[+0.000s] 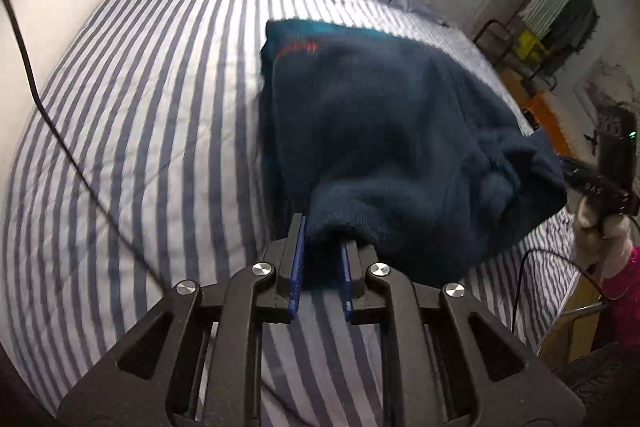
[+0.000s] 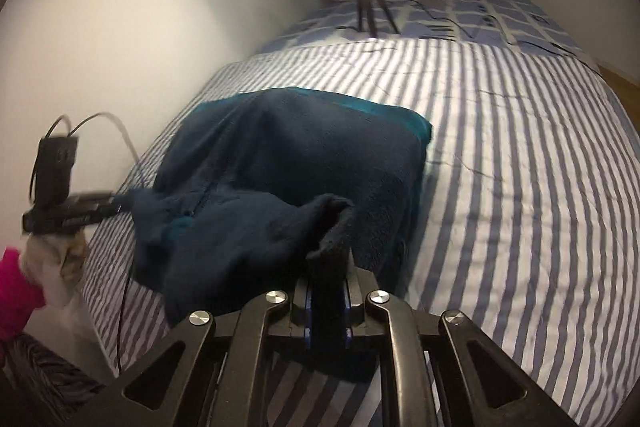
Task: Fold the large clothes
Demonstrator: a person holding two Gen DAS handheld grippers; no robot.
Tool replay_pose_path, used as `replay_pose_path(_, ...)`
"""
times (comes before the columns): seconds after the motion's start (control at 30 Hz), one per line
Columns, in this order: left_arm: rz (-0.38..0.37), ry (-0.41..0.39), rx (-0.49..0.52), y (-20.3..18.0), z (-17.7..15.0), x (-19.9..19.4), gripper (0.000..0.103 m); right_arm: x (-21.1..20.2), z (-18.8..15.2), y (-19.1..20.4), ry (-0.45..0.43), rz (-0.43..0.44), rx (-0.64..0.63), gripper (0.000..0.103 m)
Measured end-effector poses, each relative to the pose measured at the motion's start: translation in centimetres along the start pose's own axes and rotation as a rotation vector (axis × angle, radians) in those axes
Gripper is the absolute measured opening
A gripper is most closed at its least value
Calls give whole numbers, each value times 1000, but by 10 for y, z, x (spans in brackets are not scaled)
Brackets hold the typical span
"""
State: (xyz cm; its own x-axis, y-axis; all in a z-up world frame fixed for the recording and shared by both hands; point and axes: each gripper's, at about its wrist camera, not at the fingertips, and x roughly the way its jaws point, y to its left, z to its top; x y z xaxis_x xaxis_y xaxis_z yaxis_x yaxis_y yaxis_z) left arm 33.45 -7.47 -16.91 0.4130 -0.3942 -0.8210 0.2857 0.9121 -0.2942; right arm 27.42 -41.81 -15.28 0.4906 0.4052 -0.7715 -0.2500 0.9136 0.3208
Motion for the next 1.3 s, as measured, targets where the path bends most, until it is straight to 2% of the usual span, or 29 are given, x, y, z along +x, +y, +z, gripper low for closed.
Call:
replay_pose_path(0.1, 6, -46, -3, -6, -12, -37, 12, -30, -2, 10, -31, -12, -2, 26)
replay_pose_path(0.3, -15, -192, 5, -26, -23, -134, 12, -125, -10, 39, -155, -11, -31, 27)
replay_pose_path(0.47, -56, -272, 18, -47, -26, -208, 12, -200, -19, 69, -256, -16, -66, 30)
replay_pose_path(0.53, -80, -312, 20, -56, -26, -241, 12, -234, -24, 86, -294, -21, -95, 39)
replay_pose_path(0.6, -106, -356, 38, -68, -29, -277, 17, -262, -25, 104, -337, -44, -134, 54)
replay_pose_path(0.67, -116, -406, 56, -80, -32, -310, 30, -288, -28, 121, -365, -53, -170, 54)
replay_pose_path(0.7, -122, -426, 63, -84, -33, -325, 33, -304, -30, 131, -386, -56, -191, 56)
replay_pose_path(0.77, -131, -454, 76, -94, -33, -352, 35, -329, -31, 146, -417, -67, -214, 59)
replay_pose_path(0.87, -144, -484, 82, -103, -32, -381, 36, -358, -31, 161, -457, -62, -228, 60)
replay_pose_path(0.9, -152, -494, 74, -104, -30, -391, 38, -367, -30, 164, -469, -59, -222, 63)
replay_pose_path(0.97, -172, -500, 51, -103, -26, -402, 52, -378, -29, 166, -488, -38, -210, 73)
replay_pose_path(1.13, -190, -491, -18, -91, -16, -389, 53, -372, -24, 157, -485, -23, -168, 74)
replay_pose_path(1.2, -230, -465, -82, -79, -13, -361, 55, -350, -27, 146, -452, 2, -122, 74)
replay_pose_path(1.3, -277, -420, -198, -60, -14, -311, 55, -294, -31, 122, -387, 43, -4, 74)
